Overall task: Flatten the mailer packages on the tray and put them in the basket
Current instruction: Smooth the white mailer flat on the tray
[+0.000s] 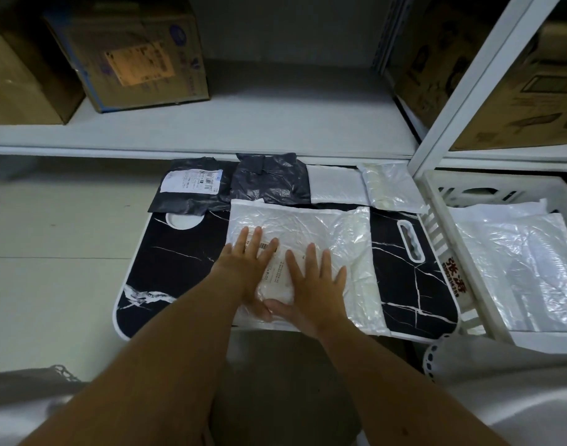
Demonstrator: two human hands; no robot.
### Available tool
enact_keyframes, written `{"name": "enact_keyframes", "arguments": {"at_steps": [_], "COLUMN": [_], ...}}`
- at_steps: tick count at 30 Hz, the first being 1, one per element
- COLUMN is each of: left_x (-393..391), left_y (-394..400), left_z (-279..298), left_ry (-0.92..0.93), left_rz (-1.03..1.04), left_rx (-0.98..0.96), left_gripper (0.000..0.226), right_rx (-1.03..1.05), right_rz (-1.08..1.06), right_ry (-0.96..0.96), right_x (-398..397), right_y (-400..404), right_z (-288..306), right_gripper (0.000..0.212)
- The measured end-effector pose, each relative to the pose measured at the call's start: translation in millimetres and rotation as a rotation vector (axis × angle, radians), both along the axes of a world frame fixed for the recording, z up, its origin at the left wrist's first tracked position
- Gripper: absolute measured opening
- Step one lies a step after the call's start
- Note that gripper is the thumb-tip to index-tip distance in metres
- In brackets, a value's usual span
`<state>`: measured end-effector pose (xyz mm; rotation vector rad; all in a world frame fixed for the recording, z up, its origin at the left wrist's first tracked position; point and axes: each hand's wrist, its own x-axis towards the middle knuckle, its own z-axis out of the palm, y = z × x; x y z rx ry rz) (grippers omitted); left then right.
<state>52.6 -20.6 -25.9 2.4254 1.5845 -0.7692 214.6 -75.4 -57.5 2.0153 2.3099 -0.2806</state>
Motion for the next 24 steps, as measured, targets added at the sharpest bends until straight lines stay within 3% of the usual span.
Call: {"name": "enact_keyframes", "arguments": {"at_steps": [7, 11, 15, 19, 22, 24], "left_x": [-10.7, -18.6, -18.6, 4.3, 17.9, 23.6], "left_y": [-11.6, -33.0, -37.8, -30.9, -11.0, -1.9], "left_z": [-6.7, -13.6, -12.8, 3.0, 3.8, -6.3], "left_ry": [-0.009, -0.036, -0.032, -0.163, -0.219, -0.298], "left_rz": [0.126, 0.259, 0.354, 0.465, 0.408, 0.314], "left_rx": [-0.027, 0.013, 0.035, 0.263, 0.399, 0.342], "left_gripper": [0.143, 0.111, 0.090, 0.069, 0.069, 0.069], "right_rx": [-0.005, 0.016, 0.066, 0.162, 0.172, 0.098], "right_rz": [0.038, 0.013, -0.166, -0.244, -0.240, -0.162], "right_ry": [0.000, 0.050, 0.086, -0.049, -0.006, 0.055], "right_x": [9.2, 10.4, 22.9, 35.1, 31.7, 26.5], "right_y": [1.2, 1.1, -0.8, 9.0, 24.9, 33.0], "right_z": [-8.4, -6.7, -4.0, 5.6, 10.3, 9.7], "right_gripper": [0.106, 0.087, 0.071, 0.060, 0.055, 0.062]}}
